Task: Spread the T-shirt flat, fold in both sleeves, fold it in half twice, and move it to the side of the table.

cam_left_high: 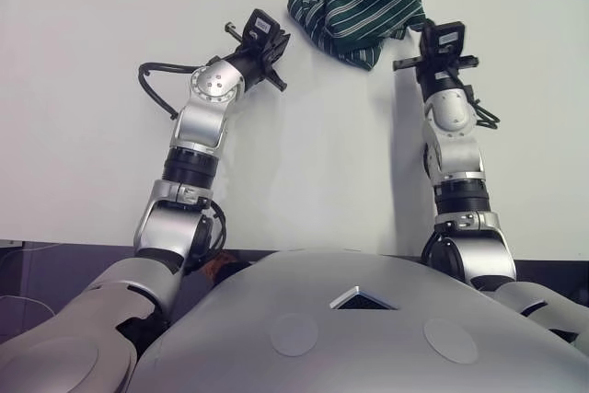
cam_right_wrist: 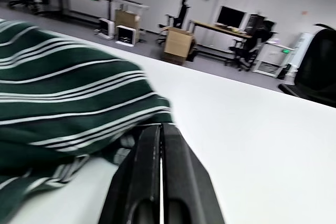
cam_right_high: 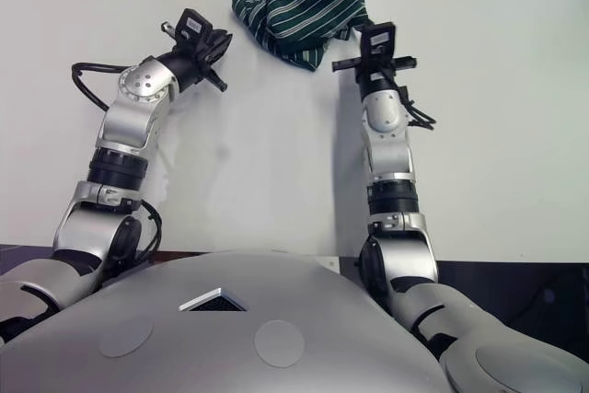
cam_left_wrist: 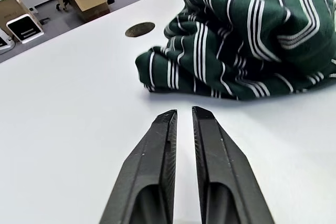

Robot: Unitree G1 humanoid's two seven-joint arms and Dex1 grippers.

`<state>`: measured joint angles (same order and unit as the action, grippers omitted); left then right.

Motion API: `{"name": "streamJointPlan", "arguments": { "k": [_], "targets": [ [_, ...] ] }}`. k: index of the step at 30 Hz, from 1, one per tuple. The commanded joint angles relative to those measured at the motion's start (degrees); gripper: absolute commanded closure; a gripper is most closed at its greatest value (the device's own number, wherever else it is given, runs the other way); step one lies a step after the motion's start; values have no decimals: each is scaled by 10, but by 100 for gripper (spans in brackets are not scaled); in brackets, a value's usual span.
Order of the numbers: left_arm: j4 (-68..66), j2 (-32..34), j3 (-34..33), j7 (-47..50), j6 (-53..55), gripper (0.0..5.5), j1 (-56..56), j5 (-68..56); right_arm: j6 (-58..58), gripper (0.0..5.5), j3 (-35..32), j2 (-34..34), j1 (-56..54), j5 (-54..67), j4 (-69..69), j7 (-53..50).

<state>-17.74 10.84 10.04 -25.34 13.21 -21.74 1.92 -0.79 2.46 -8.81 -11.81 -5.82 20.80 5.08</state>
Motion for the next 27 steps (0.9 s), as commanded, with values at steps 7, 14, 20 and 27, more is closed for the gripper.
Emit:
{"name": "streamJointPlan", "arguments": {
  "k": [7,14,20,27],
  "targets": [
    [-16,10,7,3,-28,471,-28,18,93,467,118,-53,-81,-43,63,210],
    [88,66,80,-139,-44,471,3,16,341,400,107,-9,-71,173,-147,406],
    [146,127,103,-184,-39,471,25,35,378,400,43,-73,-59,206,-252,382],
    [132,130,101,-184,-47,471,22,38,281,400,121,-131,-48,109,-220,373]
  ]
}}
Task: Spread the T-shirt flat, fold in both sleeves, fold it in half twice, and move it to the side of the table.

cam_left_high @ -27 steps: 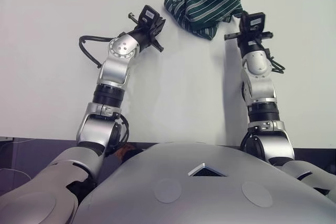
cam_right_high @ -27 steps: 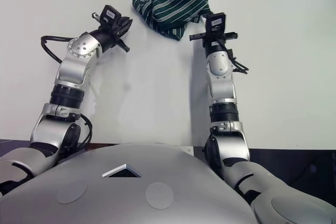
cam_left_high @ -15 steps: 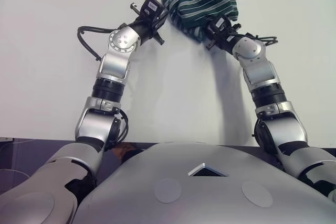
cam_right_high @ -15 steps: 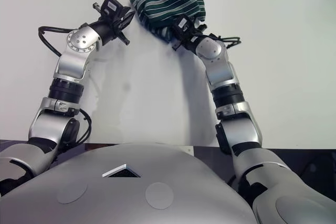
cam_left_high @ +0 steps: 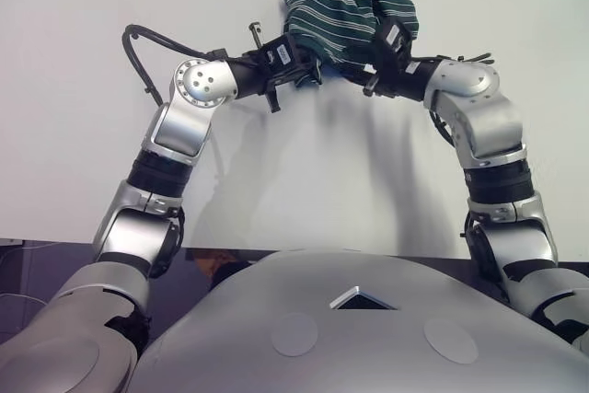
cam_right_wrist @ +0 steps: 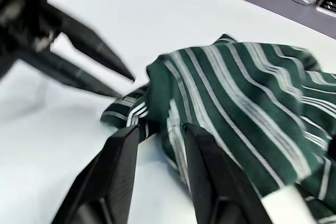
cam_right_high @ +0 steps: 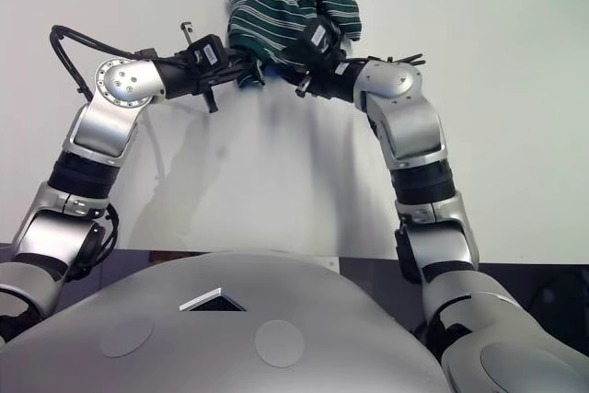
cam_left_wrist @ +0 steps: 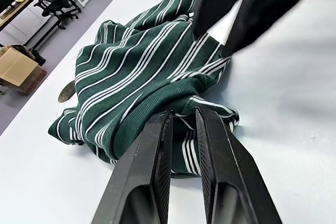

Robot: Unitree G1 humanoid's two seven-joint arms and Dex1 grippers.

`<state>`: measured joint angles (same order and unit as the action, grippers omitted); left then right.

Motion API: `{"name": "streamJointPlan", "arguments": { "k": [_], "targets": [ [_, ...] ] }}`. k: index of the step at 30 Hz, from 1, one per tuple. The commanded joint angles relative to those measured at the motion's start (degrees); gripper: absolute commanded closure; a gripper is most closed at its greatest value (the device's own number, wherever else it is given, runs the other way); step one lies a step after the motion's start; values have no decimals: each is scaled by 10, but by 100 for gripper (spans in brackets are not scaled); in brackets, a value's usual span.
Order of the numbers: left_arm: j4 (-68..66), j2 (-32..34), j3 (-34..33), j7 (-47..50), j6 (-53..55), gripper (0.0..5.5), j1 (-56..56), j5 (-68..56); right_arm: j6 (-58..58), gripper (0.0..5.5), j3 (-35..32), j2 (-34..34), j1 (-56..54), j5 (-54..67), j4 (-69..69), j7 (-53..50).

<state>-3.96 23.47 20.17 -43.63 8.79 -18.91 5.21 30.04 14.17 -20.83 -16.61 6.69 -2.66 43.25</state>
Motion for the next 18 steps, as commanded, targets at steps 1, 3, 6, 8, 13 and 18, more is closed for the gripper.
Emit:
{"name": "streamJointPlan", "arguments": {
  "k": [1,3,6,8,13,18],
  "targets": [
    [-6,3,0,-1,-3,471,-5,5,-38,400,8,-14,0,-26,23,-13],
    [-3,4,-1,-4,-1,471,-4,2,-69,400,21,-9,-6,-51,66,-30],
    [-2,5,-5,-6,3,471,-3,-1,-112,400,29,22,-13,-73,146,-67],
    [-3,3,-6,-6,4,471,-1,-4,-142,411,29,39,-12,-83,190,-92],
    [-13,8,-25,2,-1,471,9,-12,-153,510,-29,48,-11,-21,158,-74],
    [-36,-4,-91,29,-4,471,-27,-47,-62,545,-164,33,-126,139,131,-28]
  ]
}}
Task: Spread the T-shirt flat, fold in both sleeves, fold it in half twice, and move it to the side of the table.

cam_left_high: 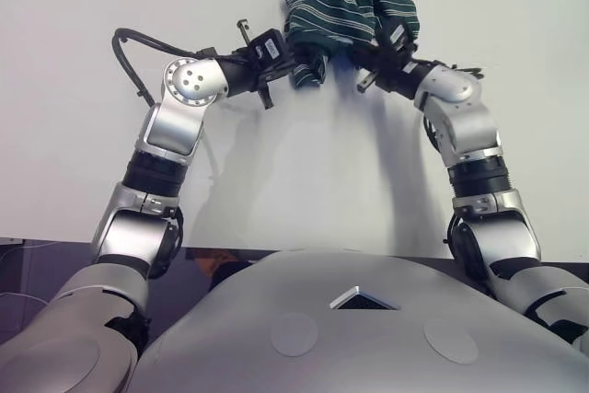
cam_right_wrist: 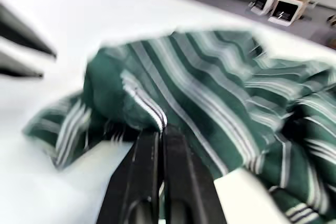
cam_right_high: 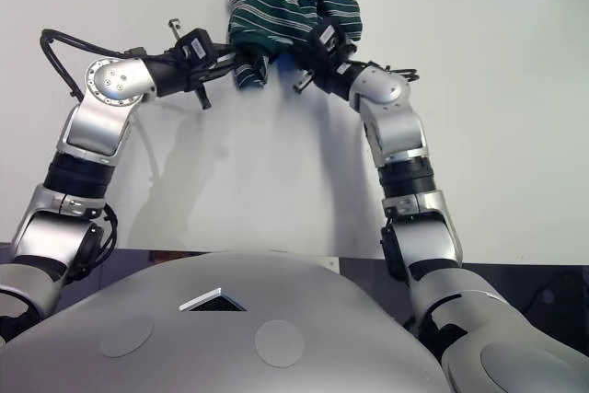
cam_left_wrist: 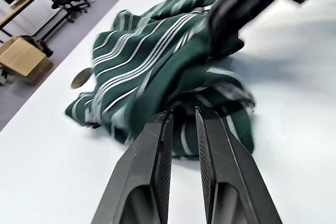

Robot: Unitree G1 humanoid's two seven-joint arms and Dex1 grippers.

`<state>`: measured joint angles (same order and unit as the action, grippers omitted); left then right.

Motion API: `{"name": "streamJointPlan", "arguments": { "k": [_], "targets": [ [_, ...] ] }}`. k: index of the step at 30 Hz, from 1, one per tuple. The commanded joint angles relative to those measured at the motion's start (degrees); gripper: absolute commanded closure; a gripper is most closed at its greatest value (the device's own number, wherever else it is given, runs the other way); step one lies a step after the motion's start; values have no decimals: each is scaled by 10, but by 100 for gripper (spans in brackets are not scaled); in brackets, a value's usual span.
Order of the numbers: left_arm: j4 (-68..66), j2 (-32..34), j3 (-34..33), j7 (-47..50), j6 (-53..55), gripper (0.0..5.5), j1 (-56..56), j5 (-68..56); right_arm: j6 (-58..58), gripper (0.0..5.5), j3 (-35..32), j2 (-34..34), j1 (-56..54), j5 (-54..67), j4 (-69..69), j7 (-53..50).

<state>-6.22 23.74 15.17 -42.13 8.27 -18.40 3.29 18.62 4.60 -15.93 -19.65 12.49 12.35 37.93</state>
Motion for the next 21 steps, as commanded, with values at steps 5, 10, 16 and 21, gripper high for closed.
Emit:
{"name": "streamJointPlan", "arguments": {
  "k": [5,10,16,21],
  "targets": [
    [-33,-55,-55,41,22,471,-82,-51,127,545,-130,-31,-233,172,9,48],
    [-3,-151,-17,85,113,439,-85,-67,92,550,-88,-58,-272,127,58,89],
    [-43,-176,62,118,171,339,-122,-1,-24,550,-22,-62,-256,18,176,96],
    [-99,-180,109,87,224,339,-150,28,-87,550,-18,-41,-261,-16,267,77]
  ]
}}
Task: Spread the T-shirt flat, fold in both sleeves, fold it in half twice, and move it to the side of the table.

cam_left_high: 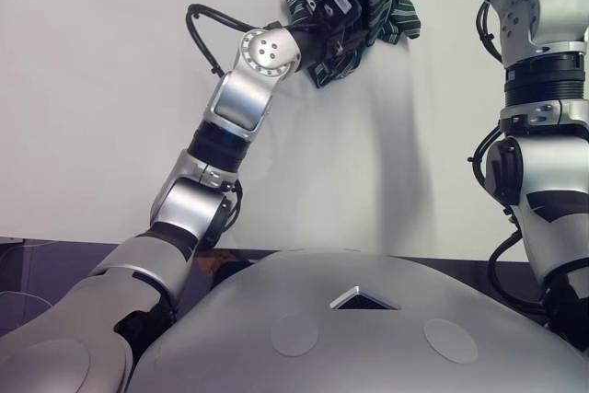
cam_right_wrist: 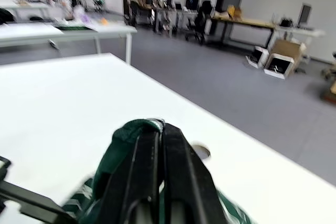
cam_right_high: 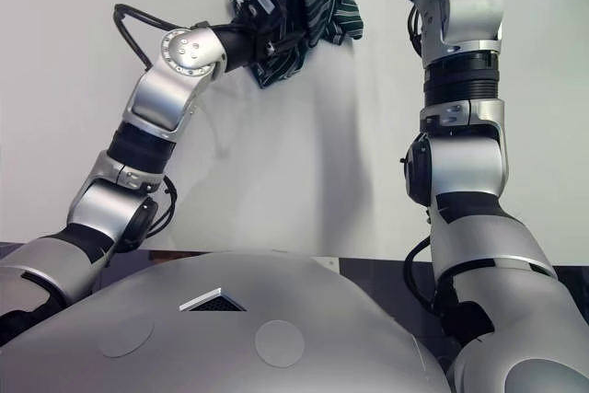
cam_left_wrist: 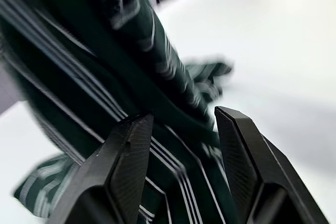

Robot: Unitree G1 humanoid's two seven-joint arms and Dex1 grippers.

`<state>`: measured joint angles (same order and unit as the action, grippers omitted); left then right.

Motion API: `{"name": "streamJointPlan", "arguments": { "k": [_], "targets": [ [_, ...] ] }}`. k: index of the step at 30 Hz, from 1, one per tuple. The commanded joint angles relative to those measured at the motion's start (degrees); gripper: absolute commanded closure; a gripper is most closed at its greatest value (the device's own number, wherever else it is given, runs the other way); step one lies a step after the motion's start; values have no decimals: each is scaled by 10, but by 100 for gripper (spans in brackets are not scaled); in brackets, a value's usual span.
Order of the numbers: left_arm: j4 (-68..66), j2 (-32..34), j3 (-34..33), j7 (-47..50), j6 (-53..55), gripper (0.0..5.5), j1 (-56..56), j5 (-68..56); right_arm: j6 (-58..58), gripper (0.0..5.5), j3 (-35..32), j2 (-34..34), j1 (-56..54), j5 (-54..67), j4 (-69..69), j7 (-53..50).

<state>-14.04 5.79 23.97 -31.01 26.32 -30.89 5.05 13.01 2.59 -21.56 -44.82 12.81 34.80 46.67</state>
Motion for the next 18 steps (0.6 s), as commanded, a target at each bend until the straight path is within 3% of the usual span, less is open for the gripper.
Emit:
{"name": "streamJointPlan", "arguments": {
  "k": [1,10,18],
  "targets": [
    [-27,1,29,-29,58,339,-25,15,-38,550,0,20,-16,-24,60,-16],
    [-61,18,55,-73,110,339,-9,19,-84,550,-12,25,-31,-50,133,-45],
    [-185,37,38,-72,51,465,-5,27,-91,550,-23,19,-39,-45,125,-44]
  ]
}}
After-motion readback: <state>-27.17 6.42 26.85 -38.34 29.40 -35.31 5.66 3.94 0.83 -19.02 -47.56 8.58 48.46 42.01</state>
